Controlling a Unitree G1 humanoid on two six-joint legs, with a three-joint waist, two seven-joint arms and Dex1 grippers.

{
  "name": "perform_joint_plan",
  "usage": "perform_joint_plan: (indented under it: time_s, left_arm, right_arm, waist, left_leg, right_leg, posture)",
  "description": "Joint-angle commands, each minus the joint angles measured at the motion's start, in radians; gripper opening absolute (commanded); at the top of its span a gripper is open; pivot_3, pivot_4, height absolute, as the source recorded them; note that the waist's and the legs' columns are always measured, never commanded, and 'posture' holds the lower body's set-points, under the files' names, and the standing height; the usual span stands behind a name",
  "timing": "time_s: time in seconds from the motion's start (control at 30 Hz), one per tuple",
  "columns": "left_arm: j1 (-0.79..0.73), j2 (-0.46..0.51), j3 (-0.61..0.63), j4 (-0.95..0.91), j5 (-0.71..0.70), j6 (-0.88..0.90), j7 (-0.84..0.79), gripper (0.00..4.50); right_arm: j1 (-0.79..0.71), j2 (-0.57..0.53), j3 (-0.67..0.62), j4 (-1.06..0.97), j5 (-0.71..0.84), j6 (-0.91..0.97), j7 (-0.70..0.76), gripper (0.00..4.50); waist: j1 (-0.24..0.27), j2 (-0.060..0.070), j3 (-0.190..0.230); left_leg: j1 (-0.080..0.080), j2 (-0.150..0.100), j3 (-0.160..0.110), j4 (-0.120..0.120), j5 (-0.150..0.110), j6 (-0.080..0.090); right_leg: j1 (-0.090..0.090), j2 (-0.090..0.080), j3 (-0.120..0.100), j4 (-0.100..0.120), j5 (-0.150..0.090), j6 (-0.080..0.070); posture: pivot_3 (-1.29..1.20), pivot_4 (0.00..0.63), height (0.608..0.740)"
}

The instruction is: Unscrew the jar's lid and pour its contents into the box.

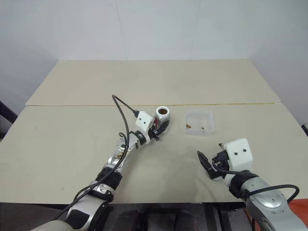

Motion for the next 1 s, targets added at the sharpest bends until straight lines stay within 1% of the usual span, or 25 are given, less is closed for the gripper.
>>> perform_joint_plan:
  time_s: [0.03, 0.13, 0.17, 0.27, 0.4, 0.47, 0.63, 0.77, 0.83, 0.93, 1.0]
  left_arm:
    - [0.029, -0.001, 0.004, -0.001, -0.046, -0.009, -0.061, 3.26]
    - [0.05, 0.007, 0.012, -0.036, -0.081, -0.027, -0.108, 4.28]
    - [0.06, 0.009, 0.018, -0.056, -0.097, -0.022, -0.12, 4.46]
    - [0.099, 0.025, 0.022, -0.117, -0.12, -0.009, -0.142, 4.46]
    - [0.178, 0.076, 0.006, -0.24, -0.118, 0.002, -0.167, 4.46]
    - [0.222, 0.094, 0.009, -0.309, -0.148, 0.023, -0.191, 4.46]
    - [0.329, 0.175, 0.028, -0.458, -0.16, 0.069, -0.185, 4.46]
    - [0.391, 0.25, 0.058, -0.58, -0.209, 0.143, -0.208, 4.46]
    - [0.417, 0.31, 0.057, -0.638, -0.239, 0.192, -0.26, 4.46]
    - [0.436, 0.372, 0.049, -0.694, -0.266, 0.246, -0.303, 4.46]
    - [0.435, 0.456, 0.08, -0.76, -0.343, 0.329, -0.381, 4.46]
  right_arm:
    - [0.007, 0.005, -0.012, -0.03, -0.02, -0.023, -0.003, 4.5]
    - [0.006, 0.015, -0.02, -0.027, -0.024, -0.024, -0.004, 4.5]
    - [0.006, 0.018, -0.019, -0.025, -0.027, -0.025, -0.004, 4.5]
    - [0.004, 0.022, -0.011, -0.02, -0.038, -0.027, -0.003, 4.5]
    - [-0.021, 0.022, -0.008, -0.003, -0.04, -0.019, 0.007, 4.5]
    - [-0.035, 0.024, -0.007, 0.001, -0.031, -0.019, 0.019, 4.5]
    - [-0.069, 0.02, 0.004, 0.015, -0.03, -0.017, 0.038, 4.5]
    - [-0.059, 0.008, -0.013, 0.02, -0.033, -0.028, 0.066, 4.5]
    - [-0.02, -0.004, -0.042, 0.019, -0.05, -0.107, 0.121, 4.5]
    - [0.025, -0.017, -0.082, 0.022, -0.056, -0.184, 0.182, 4.5]
    - [0.097, -0.041, -0.193, 0.032, -0.01, -0.265, 0.311, 4.5]
  waist:
    - [-0.002, 0.0, 0.0]
    - [-0.001, 0.0, 0.0]
    - [-0.001, 0.0, 0.0]
    - [-0.003, 0.0, 0.0]
    - [-0.007, 0.0, 0.0]
    - [-0.005, 0.0, 0.0]
    - [-0.004, 0.001, 0.0]
    - [-0.003, 0.001, 0.0]
    - [-0.002, 0.001, 0.0]
    - [-0.003, 0.001, 0.0]
    - [-0.002, 0.001, 0.0]
  left_leg:
    - [0.0, 0.0, 0.0, 0.0, 0.0, 0.0]
    - [0.0, 0.0, 0.0, 0.0, 0.0, 0.0]
    - [0.0, 0.0, 0.0, 0.0, 0.0, 0.0]
    - [0.0, 0.001, 0.0, 0.0, -0.001, 0.001]
    - [0.0, 0.001, 0.0, 0.0, -0.001, 0.001]
    - [0.0, 0.001, 0.0, 0.0, -0.001, 0.001]
    - [0.0, 0.001, 0.0, 0.0, -0.001, 0.001]
    - [0.0, 0.002, 0.0, -0.001, -0.001, 0.001]
    - [0.0, 0.002, 0.0, -0.001, -0.001, 0.001]
    - [0.0, 0.002, 0.0, -0.002, 0.0, 0.0]
    - [0.0, 0.002, 0.0, -0.002, 0.0, 0.0]
  right_leg:
    - [0.0, 0.0, 0.0, 0.0, 0.0, 0.0]
    - [0.0, 0.0, 0.0, 0.0, 0.0, 0.0]
    - [0.0, 0.0, 0.0, 0.0, 0.0, 0.0]
    - [0.0, 0.0, 0.0, 0.0, 0.0, 0.0]
    - [-0.001, 0.0, 0.0, 0.0, 0.0, 0.0]
    - [-0.001, 0.0, 0.0, 0.0, 0.0, 0.0]
    - [-0.001, 0.0, 0.0, 0.0, 0.0, 0.0]
    - [-0.001, 0.0, 0.0, 0.0, 0.0, -0.001]
    - [-0.001, 0.0, 0.0, 0.0, 0.0, -0.001]
    - [-0.001, 0.0, 0.0, -0.001, 0.0, -0.001]
    - [0.0, 0.0, 0.0, -0.001, 0.0, -0.001]
  posture:
    - [0.0, 0.15, 0.74]
    - [0.0, 0.15, 0.74]
    - [0.0, 0.15, 0.74]
    - [0.0, 0.15, 0.74]
    - [0.0, 0.15, 0.74]
    - [0.0, 0.15, 0.74]
    - [0.0, 0.15, 0.74]
    - [0.0, 0.15, 0.74]
    - [0.0, 0.15, 0.74]
    - [0.0, 0.15, 0.74]
    - [0.0, 0.15, 0.74]
